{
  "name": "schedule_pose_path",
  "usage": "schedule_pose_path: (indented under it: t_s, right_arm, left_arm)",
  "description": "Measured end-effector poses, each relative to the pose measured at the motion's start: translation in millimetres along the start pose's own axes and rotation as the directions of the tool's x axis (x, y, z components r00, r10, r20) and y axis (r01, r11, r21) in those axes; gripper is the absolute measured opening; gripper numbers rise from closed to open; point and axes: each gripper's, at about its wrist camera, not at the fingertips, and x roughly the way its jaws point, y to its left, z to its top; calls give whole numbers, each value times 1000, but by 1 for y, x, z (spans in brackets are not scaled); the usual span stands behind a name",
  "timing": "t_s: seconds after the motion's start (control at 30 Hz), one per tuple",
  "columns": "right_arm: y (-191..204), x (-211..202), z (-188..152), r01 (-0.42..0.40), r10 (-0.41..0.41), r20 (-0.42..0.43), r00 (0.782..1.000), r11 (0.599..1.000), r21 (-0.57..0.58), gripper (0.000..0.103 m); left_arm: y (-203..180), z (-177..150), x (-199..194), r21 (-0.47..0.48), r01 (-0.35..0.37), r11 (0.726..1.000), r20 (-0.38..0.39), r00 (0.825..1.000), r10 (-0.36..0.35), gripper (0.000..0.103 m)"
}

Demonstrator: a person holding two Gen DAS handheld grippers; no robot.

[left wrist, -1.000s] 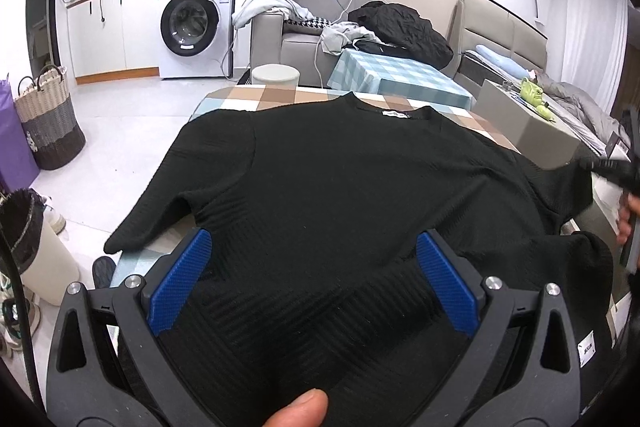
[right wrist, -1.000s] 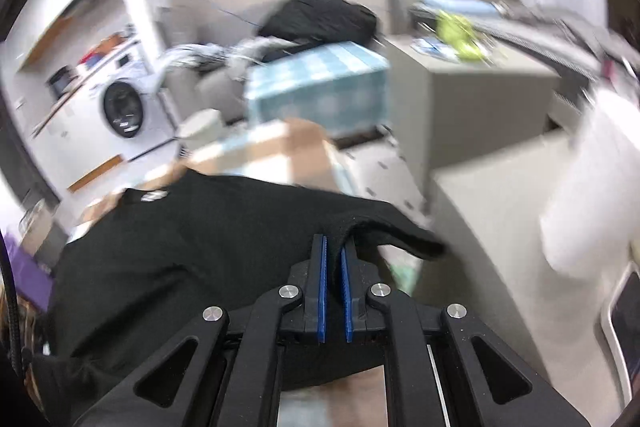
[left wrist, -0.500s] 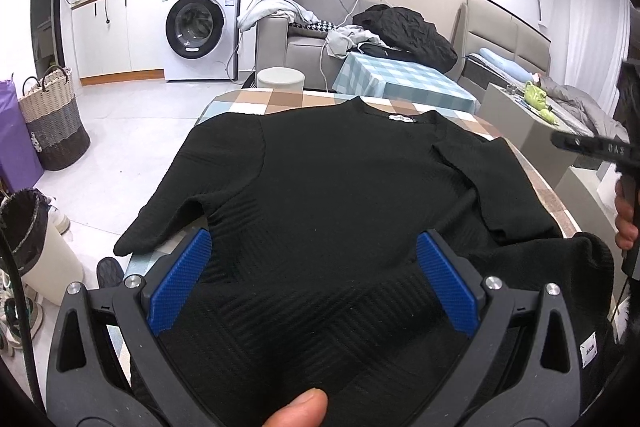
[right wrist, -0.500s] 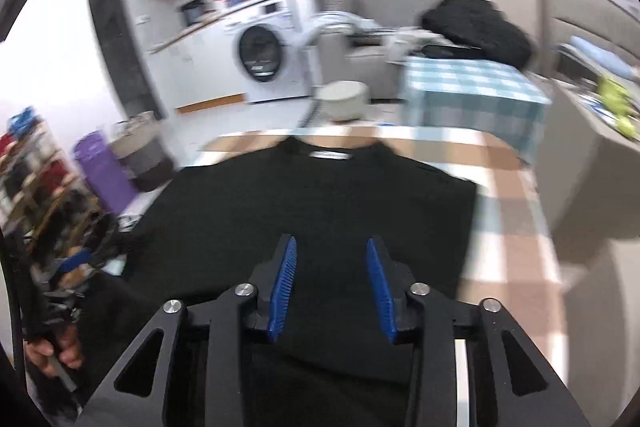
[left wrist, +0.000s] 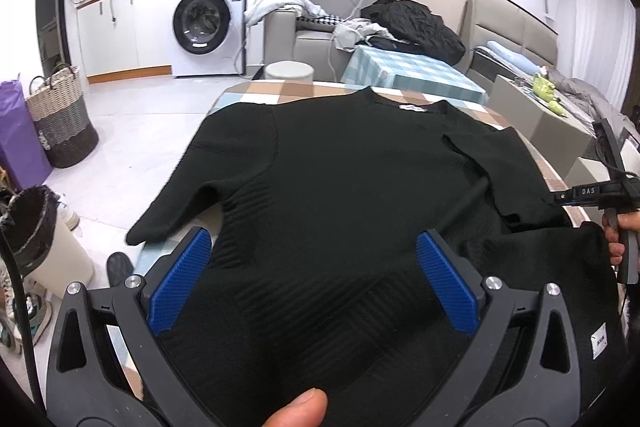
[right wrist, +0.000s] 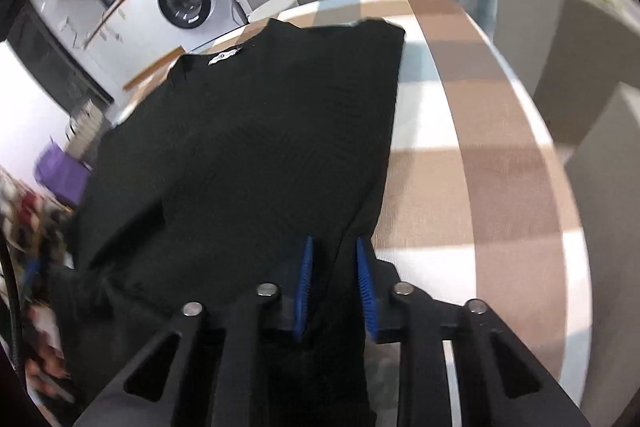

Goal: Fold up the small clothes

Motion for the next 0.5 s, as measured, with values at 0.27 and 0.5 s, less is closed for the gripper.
schedule_pose_path:
  t_s: [0.27, 0.5]
  right_arm:
    - [-39, -18, 12, 103, -120, 103, 987, 983, 153, 6]
    - [-33, -15, 5, 169, -173, 30, 984, 979, 115, 22]
  left_arm:
    - [22, -6, 3, -65, -44, 997, -25, 999, 43, 102]
    - [36, -10, 1, -89, -70, 994, -31, 997, 68, 102]
